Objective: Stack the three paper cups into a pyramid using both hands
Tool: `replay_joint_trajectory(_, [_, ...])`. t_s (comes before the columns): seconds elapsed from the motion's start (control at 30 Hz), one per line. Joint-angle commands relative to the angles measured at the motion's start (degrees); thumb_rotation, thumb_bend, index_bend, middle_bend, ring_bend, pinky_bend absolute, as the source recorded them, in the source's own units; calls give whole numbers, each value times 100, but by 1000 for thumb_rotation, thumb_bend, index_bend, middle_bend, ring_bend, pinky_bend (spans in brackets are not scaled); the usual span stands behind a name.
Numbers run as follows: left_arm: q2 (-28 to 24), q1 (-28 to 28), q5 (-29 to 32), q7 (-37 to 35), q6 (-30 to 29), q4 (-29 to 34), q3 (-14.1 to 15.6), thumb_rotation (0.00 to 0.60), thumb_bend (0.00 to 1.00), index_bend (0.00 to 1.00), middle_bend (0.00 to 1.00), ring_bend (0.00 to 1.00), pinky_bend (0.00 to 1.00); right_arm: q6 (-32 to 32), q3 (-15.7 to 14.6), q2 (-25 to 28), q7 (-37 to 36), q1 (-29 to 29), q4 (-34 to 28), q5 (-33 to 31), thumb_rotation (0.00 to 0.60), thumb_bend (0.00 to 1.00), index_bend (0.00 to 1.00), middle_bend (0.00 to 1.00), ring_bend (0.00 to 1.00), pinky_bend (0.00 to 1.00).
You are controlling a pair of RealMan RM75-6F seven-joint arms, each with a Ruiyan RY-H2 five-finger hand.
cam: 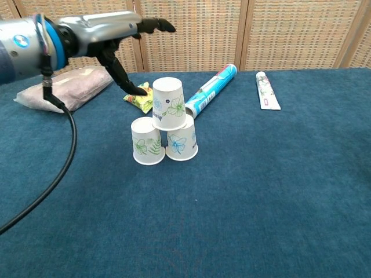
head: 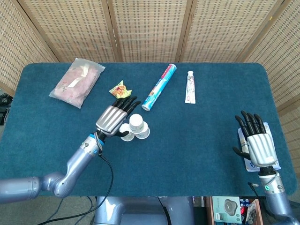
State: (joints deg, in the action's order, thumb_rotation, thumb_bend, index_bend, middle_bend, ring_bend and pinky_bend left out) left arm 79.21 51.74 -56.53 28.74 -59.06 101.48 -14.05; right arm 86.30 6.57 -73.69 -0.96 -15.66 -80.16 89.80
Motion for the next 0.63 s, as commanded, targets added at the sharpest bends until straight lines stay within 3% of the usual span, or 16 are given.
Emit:
replay_joint_trajectory(0.03, [-634,-552,-310,-136,-656,572,145,600,220,0,0,0,0,19,3,3,6,5,-17,16,600,0,0,0,0,0])
replay_joint_trajectory(0.13, [-1190,-1289,-640,-374,-1431,949,469,600,220,0,0,0,0,33,-3,13,54,15,-61,37,600,0,0,0,0,0])
replay_joint_trajectory(0.27, [-1417,-1940,-1002,-765,-2060,819,784,600,220,0,0,0,0,45,-8,23,108,26,-103,55,600,0,0,0,0,0])
replay_joint_trajectory(0.43, [-1427,-3018,-1501,-1819,-2839,40,1380,600,220,0,0,0,0,84,-17,42,221,52,-184,92,600,0,0,0,0,0])
replay_joint_trajectory(0.63, [-1087,-3714,-1958,-2570,-3286,-805,1692,600,220,0,0,0,0,73,-16,59,295,67,-244,87,600,0,0,0,0,0])
